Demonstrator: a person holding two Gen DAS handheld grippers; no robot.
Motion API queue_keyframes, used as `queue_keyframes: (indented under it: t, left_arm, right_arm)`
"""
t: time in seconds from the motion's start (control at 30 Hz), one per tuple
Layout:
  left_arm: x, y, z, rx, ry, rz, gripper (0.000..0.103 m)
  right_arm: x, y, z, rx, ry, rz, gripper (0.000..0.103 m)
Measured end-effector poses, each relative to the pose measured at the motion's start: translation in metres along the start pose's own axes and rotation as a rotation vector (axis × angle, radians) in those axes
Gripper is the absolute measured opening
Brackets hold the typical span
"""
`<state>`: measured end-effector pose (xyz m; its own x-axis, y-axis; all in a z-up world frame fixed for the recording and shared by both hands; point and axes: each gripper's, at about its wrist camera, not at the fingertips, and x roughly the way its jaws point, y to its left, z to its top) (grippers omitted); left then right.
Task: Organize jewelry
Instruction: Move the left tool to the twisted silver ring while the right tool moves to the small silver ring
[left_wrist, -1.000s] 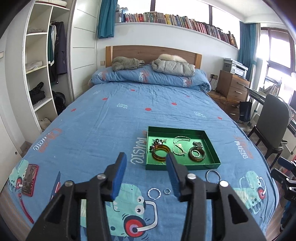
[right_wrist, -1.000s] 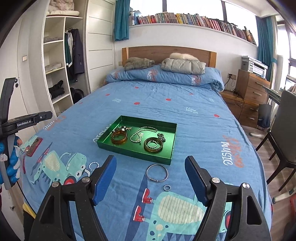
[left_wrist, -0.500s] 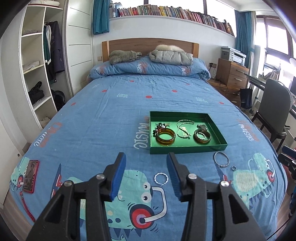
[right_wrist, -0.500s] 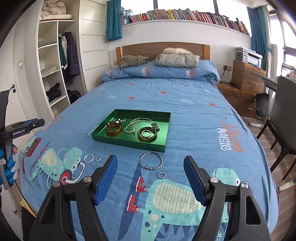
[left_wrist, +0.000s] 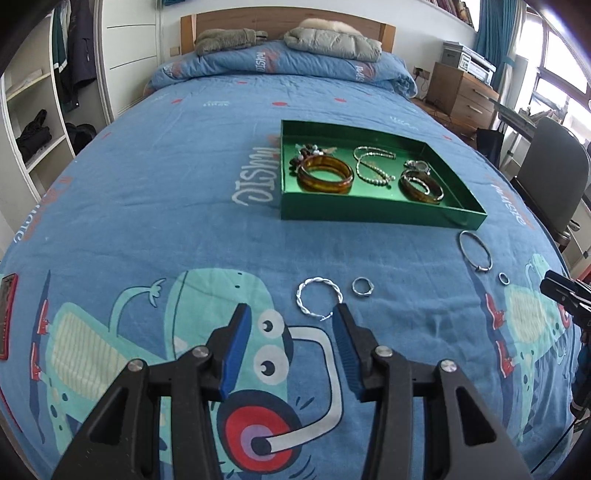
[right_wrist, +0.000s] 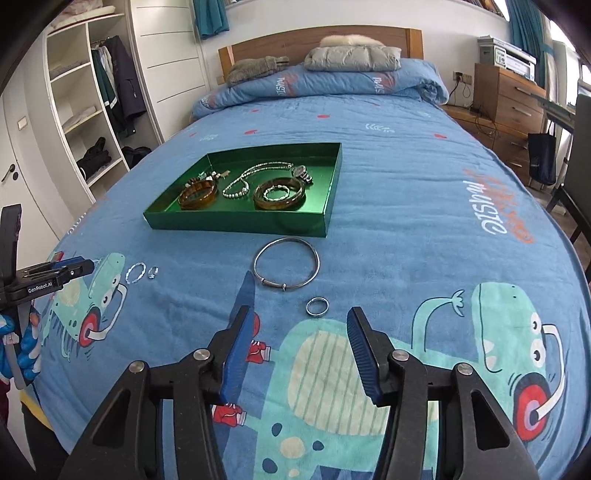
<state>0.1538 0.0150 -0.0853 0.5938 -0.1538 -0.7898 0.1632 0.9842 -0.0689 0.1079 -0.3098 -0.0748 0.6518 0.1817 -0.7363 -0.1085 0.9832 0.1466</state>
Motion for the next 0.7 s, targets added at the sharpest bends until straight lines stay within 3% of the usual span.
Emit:
queue_keyframes:
  t: [0.3,0.5,0.63,0.7]
  left_arm:
    - [0.052,0.000,0.005,0.000,0.068,0.003,0.043]
    - [0.066,-0.002,0.006,0.022,0.076,0.007,0.042]
    - [0.071,-0.007,0.007,0.048,0.081,0.016,0.031]
    - [0.072,-0.009,0.007,0.060,0.083,0.007,0.022]
  right_arm:
    - [0.043,-0.010,-0.002,-0.005,0.043,0.021,0.051]
    - [0.057,-0.009,-0.003,-0.018,0.063,0.026,0.051]
    - [0.068,-0.009,-0.004,-0.031,0.078,0.011,0.051]
    - [0.072,-0.009,-0.003,-0.032,0.079,0.003,0.044]
